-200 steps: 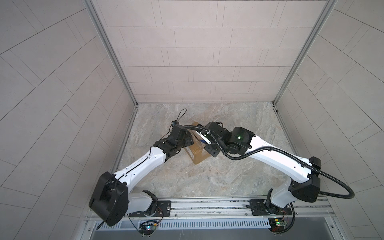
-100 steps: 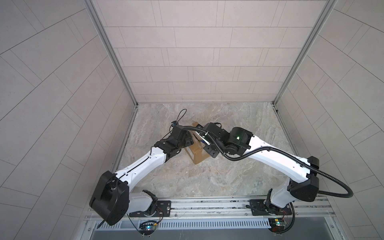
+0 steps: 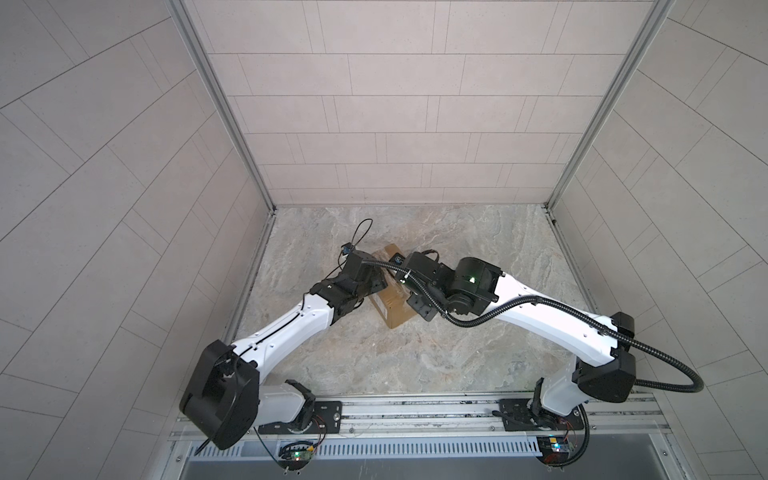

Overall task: Unpack the express box
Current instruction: 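Continue pulling the blade through the seam toward the robot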

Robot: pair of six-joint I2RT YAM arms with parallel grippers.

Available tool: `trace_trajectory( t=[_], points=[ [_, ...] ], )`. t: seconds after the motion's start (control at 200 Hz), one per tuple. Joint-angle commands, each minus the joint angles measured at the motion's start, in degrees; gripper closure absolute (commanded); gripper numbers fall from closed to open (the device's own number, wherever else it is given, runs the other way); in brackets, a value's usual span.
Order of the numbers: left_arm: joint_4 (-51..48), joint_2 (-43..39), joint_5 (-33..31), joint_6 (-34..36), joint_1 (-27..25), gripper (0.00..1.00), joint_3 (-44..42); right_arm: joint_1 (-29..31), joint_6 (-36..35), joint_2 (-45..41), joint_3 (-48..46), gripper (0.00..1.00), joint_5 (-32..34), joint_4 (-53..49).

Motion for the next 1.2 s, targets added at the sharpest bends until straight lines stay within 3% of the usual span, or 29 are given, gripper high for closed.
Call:
trace_trajectory(
  t=[0.0,0.37,0.961,1.191],
  points=[
    [-7.9,2.8,-4.6,0.1,0.7,0.29,-2.3,0.6,1.5,-1.9,0.7,1.0,0.4,-7.0],
    [-6.7,0.9,-2.9,0.0,0.8,0.28,-2.8,0.6,1.0,2.9,0.5,1.0,-0.6,1.7],
    [-6.8,0.3,-4.6,-1.1,0.8,0.29,-4.2,0.7,1.5,-1.9,3.3,1.0,-2.2,-10.9],
    [-6.7,0.6,-4.5,-1.1,0.7,0.29,-3.9,0.7,1.9,-2.0,1.9,1.0,-3.8,-8.7]
  ],
)
